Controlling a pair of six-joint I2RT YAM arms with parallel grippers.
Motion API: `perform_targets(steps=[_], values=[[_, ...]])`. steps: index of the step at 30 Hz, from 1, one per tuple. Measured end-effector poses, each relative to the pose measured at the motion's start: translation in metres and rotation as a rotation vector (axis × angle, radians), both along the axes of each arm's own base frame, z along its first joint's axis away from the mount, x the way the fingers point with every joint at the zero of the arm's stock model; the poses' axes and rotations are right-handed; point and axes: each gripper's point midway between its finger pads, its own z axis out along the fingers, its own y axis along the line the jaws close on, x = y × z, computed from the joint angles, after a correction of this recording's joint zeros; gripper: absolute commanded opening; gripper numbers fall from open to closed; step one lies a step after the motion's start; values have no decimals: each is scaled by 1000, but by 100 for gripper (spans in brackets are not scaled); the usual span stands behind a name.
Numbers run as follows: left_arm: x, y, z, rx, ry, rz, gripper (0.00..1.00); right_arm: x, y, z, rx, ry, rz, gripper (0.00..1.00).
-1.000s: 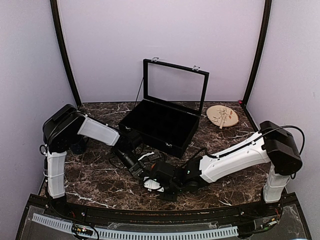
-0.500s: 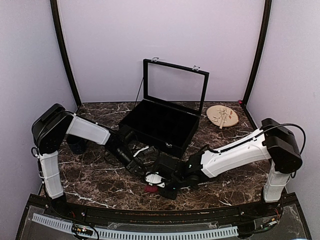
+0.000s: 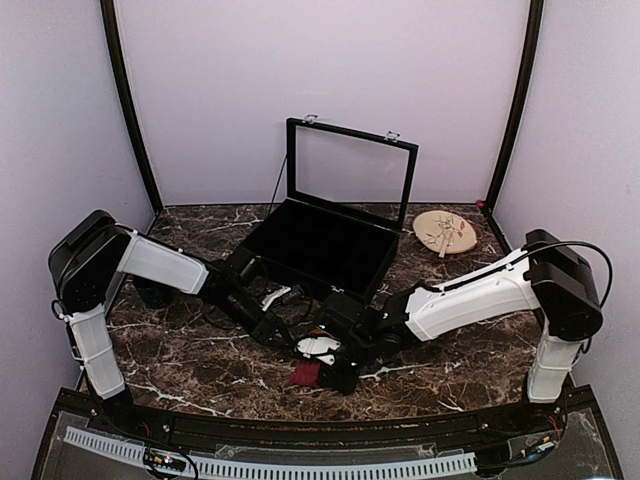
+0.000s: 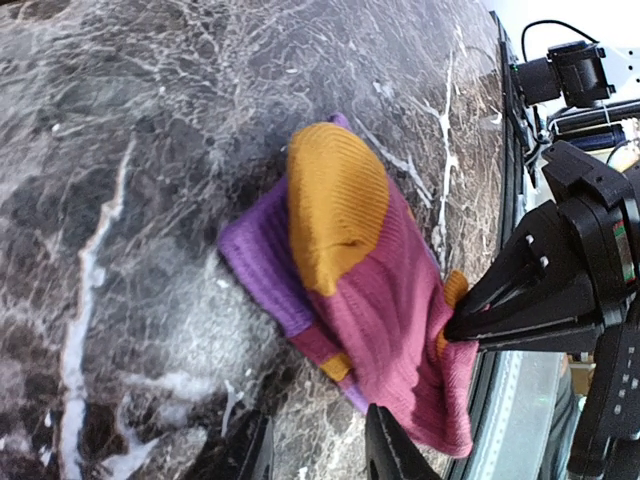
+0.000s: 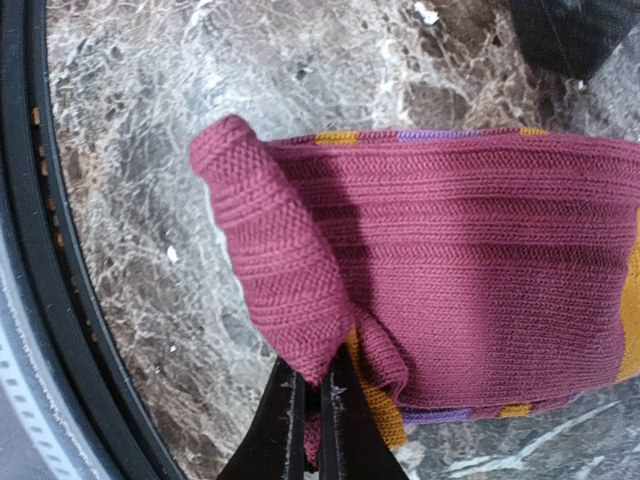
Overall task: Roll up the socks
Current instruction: Roll the sock at the center of the board.
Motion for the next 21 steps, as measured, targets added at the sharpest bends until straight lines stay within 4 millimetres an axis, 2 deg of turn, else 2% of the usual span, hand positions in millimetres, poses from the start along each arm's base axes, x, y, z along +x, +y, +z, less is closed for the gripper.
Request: perform_targets(steps=[9, 18, 21], values=[[3, 5, 6, -12, -62, 54, 35, -2, -14, 2, 23, 142, -32, 2], [-1, 7, 29, -67, -164, 87, 37, 2, -20, 6, 52, 277, -74, 0], [-9, 4, 36, -72, -237, 77, 38, 3, -22, 8, 58, 323, -92, 0]])
